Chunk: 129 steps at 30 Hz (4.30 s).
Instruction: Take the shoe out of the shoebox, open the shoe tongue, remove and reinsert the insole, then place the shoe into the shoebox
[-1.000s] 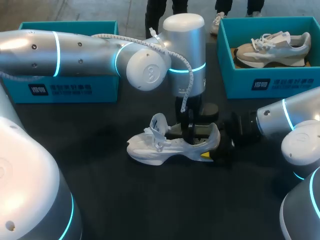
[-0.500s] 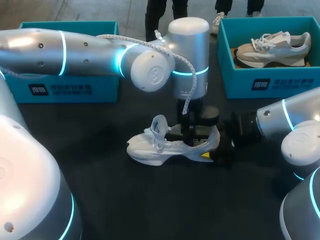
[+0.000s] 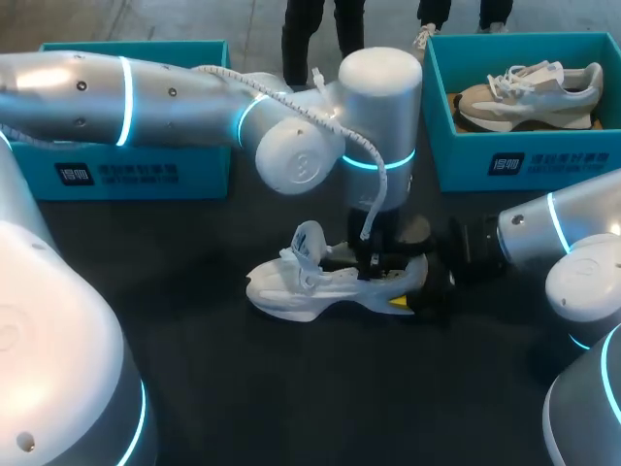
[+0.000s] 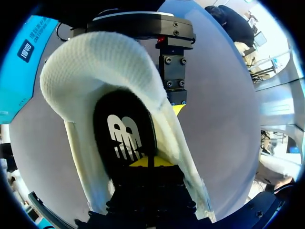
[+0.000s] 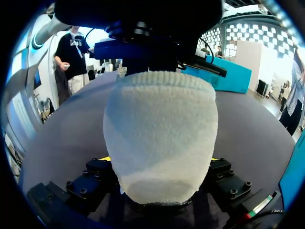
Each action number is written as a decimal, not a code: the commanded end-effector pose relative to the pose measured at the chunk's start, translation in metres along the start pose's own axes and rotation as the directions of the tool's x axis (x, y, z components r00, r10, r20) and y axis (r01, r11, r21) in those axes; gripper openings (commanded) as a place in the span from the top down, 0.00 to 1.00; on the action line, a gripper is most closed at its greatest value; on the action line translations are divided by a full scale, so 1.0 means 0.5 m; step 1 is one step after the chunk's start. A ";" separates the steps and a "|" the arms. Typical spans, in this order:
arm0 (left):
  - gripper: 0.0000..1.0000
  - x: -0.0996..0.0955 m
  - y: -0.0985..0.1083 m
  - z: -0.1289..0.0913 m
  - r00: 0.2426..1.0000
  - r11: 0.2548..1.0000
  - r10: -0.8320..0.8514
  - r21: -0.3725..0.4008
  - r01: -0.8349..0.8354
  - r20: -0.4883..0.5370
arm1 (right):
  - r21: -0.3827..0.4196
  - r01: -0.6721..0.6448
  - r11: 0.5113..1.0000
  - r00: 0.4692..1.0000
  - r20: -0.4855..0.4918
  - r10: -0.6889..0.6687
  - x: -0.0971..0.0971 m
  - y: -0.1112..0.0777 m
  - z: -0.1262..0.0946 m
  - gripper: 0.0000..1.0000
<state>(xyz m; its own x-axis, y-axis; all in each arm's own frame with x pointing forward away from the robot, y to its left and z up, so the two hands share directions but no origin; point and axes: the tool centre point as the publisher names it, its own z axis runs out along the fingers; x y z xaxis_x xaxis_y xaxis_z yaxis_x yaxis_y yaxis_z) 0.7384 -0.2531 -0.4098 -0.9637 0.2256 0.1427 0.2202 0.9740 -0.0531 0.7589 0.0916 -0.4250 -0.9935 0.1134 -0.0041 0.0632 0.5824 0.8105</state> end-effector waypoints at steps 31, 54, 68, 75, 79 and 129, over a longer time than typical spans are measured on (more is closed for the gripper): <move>1.00 0.014 0.030 -0.044 0.988 0.996 -0.063 0.073 0.053 0.144 | 0.006 -0.002 1.000 1.000 0.002 0.002 -0.001 0.004 0.006 1.00; 1.00 0.015 0.053 -0.090 0.993 0.967 -0.089 0.244 0.068 0.077 | 0.006 -0.002 1.000 1.000 0.002 0.002 -0.001 0.004 0.006 1.00; 1.00 0.015 0.060 -0.107 0.998 0.945 -0.063 0.323 0.056 0.012 | 0.006 -0.002 1.000 1.000 0.002 0.002 -0.001 0.004 0.006 1.00; 1.00 0.015 0.065 -0.124 0.998 0.922 -0.059 0.383 0.059 -0.012 | 0.006 -0.002 1.000 1.000 0.002 0.002 -0.001 0.004 0.006 1.00; 1.00 0.014 0.063 -0.131 0.999 0.911 -0.048 0.410 0.050 -0.016 | 0.006 -0.002 1.000 1.000 0.002 0.002 -0.001 0.004 0.006 1.00; 0.57 0.056 0.008 -0.202 0.997 0.872 0.065 0.484 -0.072 0.032 | 0.006 -0.002 1.000 1.000 0.002 0.002 -0.001 0.004 0.006 1.00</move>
<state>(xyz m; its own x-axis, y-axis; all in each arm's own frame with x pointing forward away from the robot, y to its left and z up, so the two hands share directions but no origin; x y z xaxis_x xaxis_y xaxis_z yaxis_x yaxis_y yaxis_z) 0.7319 -0.2449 -0.3098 -0.9499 0.2904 0.1154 0.1861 0.8224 -0.5375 0.7593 0.0921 -0.4238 -0.9935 0.1138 -0.0036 0.0637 0.5817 0.8109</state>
